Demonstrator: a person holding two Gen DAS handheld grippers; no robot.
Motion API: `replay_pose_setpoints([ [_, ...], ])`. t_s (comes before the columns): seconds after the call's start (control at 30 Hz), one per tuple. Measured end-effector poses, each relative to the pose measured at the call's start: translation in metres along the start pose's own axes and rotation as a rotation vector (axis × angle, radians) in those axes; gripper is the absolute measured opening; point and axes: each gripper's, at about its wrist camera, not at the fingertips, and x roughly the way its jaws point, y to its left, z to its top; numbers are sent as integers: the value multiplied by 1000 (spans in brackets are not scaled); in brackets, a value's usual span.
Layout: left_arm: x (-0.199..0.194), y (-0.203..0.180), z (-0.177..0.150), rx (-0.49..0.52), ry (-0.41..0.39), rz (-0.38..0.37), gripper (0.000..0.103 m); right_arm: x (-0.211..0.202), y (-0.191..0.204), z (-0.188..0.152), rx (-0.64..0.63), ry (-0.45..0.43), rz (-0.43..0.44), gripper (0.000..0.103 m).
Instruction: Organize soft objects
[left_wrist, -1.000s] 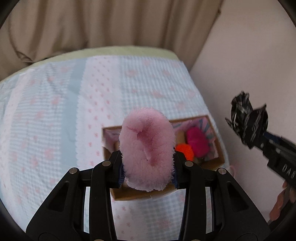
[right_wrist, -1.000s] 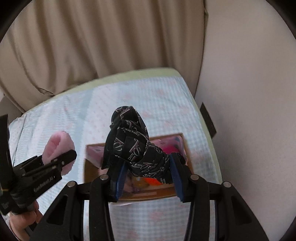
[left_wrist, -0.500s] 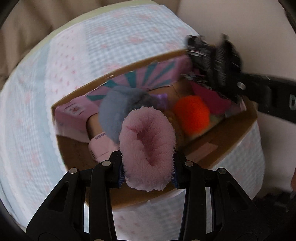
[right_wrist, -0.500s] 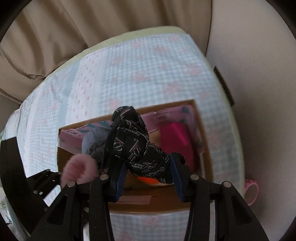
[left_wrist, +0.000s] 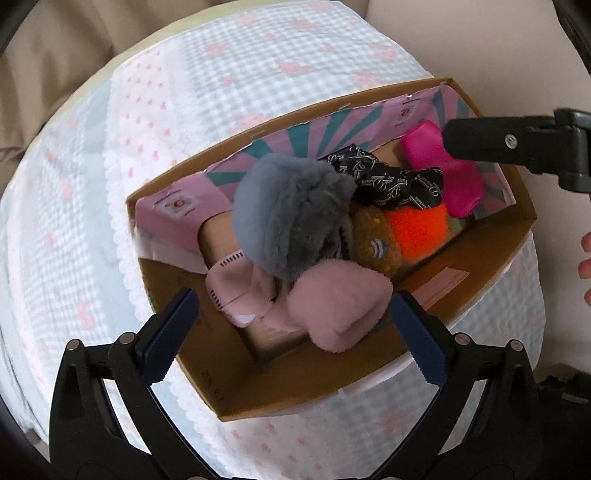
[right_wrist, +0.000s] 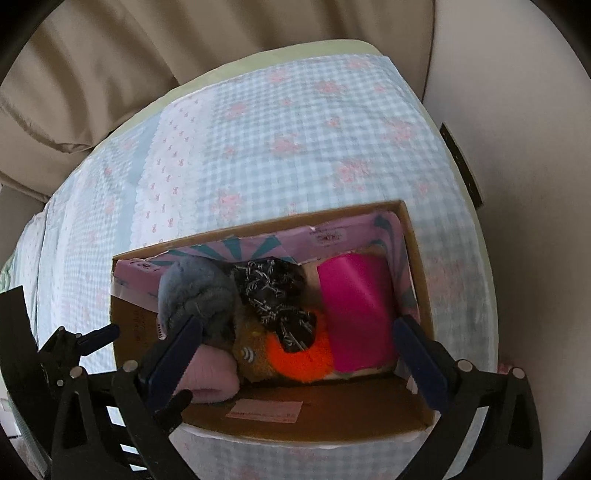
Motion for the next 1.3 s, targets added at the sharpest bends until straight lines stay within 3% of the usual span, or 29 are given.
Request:
replay_pose_setpoints([
  [0.27, -21, 3, -7, -37, -38, -20, 103, -15, 4, -8, 0, -4, -5, 103],
  [0.53, -105, 21, -18, -86, -176, -39, 103, -82, 33, -15, -28, -85, -4, 103],
  [0.77, -217, 65, -42, -174, -356, -44, 103, -176, 94, -27, -84, -217, -22, 103],
  [1.03, -337, 131, -97, -261, -554, 72, 103, -272, 179, -60, -162, -399, -49, 103],
  [1.3, -402, 181, -153, -359, -667, 129, 103, -317, 249, -90, -229, -559, -82, 103],
])
